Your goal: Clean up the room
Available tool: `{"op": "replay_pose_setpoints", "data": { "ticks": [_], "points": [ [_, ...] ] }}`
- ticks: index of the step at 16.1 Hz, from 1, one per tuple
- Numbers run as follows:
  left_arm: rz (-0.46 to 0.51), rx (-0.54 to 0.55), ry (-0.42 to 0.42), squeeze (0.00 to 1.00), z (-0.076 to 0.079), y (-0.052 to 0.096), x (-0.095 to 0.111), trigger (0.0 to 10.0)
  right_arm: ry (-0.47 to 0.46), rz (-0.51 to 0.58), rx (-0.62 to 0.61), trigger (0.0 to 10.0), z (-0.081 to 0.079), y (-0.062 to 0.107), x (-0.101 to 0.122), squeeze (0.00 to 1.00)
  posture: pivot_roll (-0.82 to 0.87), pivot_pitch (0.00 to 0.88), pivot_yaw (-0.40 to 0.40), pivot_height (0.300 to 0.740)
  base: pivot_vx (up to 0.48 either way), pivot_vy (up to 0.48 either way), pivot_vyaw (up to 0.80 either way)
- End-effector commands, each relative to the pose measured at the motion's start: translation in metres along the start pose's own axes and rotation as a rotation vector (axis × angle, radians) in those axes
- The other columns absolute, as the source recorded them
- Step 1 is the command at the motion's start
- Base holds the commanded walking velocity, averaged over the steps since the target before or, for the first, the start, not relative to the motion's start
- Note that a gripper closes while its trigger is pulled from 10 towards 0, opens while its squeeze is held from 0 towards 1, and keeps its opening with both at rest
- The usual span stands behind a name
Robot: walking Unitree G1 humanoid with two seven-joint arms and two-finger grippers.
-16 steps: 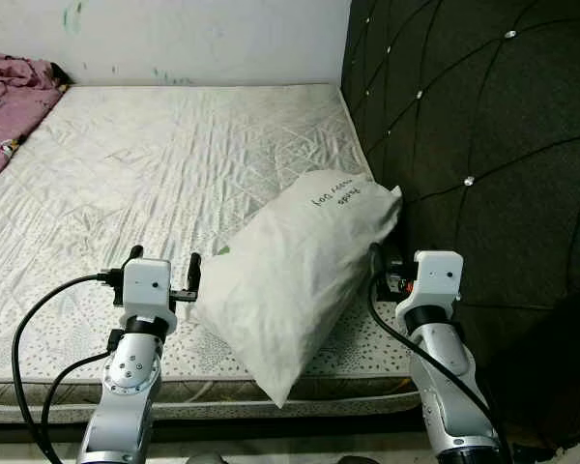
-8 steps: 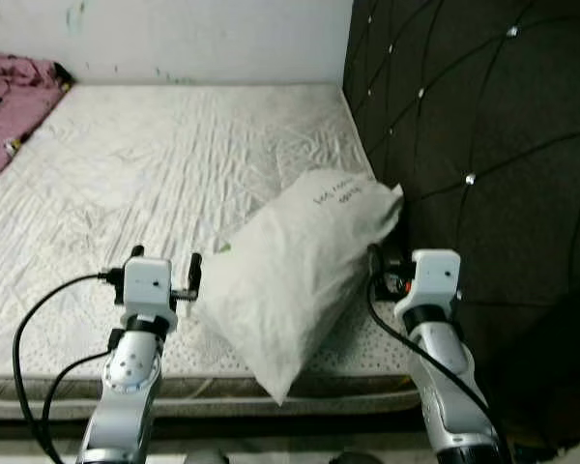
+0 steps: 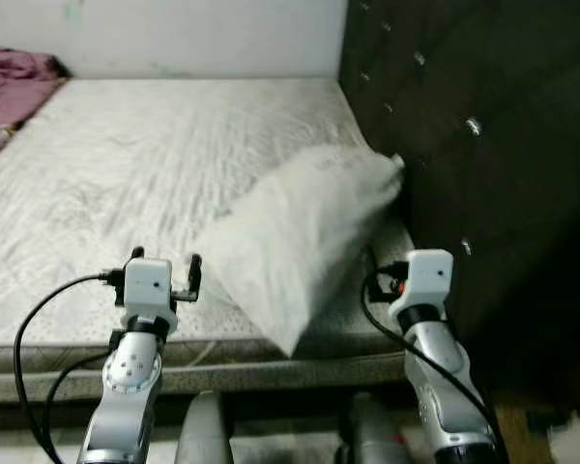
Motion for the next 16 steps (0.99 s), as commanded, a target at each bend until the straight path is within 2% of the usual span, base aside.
{"op": "replay_pose_setpoints", "data": {
  "ticks": [1,7,10,13,16],
  "points": [
    [-0.002,0.003,-0.002,0.0,0.0,-0.0018,0.0009,10.0,-0.002,-0.002,0.004,10.0,0.0007,-0.0011,0.0001,0.0,0.03,0.0,0.023,0.615,0.0,0.0,0.0],
    [-0.007,0.001,-0.001,0.0,0.0005,-0.0017,0.0001,10.0,0.01,0.003,0.017,10.0,-0.0015,-0.001,0.0009,0.0,0.03,0.0,0.021,0.615,0.0,0.0,0.0],
    [-0.01,-0.004,0.001,0.0,0.0009,-0.002,-0.0006,10.0,0.01,0.006,0.023,10.0,-0.0023,-0.0017,0.0011,0.0,0.03,0.0,0.02,0.591,0.0,0.0,0.0],
    [-0.008,-0.012,0.002,0.0,0.0017,-0.0033,-0.0002,10.0,0.011,0.005,0.026,10.0,-0.0031,-0.0027,0.0011,0.0,0.03,0.001,0.021,0.591,0.0,0.0,0.0],
    [-0.012,-0.021,0.001,0.0,0.0027,-0.0045,-0.0004,10.0,0.014,0.004,0.028,10.0,-0.0035,-0.0036,0.0013,0.0,0.03,0.0,0.022,0.591,0.376,0.0,0.0]
  ]
}}
Point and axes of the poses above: a point about 5 cm out from each wrist's last joint towards the gripper, its own y axis pointing back from the gripper into the wrist, its own x axis along the axis of the wrist's last joint, z = x × y, the point moved 3 cm from there along -y, pointing out of the wrist towards the gripper, and after that the axes turned 13 degrees about y, right-handed, at the moved point
